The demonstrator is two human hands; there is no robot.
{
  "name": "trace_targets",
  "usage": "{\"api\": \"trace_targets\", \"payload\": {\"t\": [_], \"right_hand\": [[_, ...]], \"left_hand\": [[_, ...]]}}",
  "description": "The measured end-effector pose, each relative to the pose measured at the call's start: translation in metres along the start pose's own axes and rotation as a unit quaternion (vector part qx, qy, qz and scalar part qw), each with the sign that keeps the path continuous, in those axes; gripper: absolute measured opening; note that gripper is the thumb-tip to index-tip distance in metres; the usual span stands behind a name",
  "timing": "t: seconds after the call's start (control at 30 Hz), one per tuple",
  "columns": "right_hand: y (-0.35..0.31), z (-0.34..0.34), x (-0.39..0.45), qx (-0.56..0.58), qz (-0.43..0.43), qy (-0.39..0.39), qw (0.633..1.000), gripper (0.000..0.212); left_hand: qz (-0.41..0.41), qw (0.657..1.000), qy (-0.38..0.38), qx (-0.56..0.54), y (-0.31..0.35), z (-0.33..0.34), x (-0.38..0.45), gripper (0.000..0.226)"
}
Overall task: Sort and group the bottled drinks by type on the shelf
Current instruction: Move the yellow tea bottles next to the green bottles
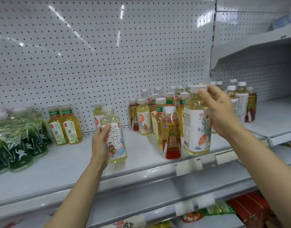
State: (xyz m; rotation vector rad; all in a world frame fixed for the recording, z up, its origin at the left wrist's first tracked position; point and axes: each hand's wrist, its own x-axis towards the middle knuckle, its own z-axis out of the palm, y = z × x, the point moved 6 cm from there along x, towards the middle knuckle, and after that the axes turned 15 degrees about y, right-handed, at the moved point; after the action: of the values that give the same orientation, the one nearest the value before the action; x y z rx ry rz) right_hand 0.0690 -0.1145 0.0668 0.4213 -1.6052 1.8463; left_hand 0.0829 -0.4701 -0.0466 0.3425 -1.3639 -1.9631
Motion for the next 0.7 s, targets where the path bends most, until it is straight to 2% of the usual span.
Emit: {"api": "trace_targets", "payload": {"t": [0.1,0.27,0.37,0.53,0.7], "right_hand": [[-0.015,0.026,-0.028,0.026,0.002,-0.012,1.000,0.016],[-0.030,0.078,-0.078,0.062,0.004,-0.035,0.997,0.020],[-0.029,0.115,-0.100,0.071,0.018,-0.055,0.996,0.021],[-0.011,0.182,-0.109,0.085,0.065,-0.082,0.991,0.023],[0.027,0.240,-0.102,0.082,0.084,-0.115,0.986,0.020]], "left_hand": [[0.006,1.000,-0.012,0.015,0.011,-0.024,0.004,0.019],[0.012,0.999,-0.022,0.035,0.024,-0.068,0.016,0.011],[0.018,0.999,-0.012,0.044,0.026,-0.095,0.025,0.014],[0.019,0.998,0.019,0.051,0.027,-0.128,0.049,0.034],[0.013,0.998,0.051,0.045,0.023,-0.147,0.074,0.030]]}}
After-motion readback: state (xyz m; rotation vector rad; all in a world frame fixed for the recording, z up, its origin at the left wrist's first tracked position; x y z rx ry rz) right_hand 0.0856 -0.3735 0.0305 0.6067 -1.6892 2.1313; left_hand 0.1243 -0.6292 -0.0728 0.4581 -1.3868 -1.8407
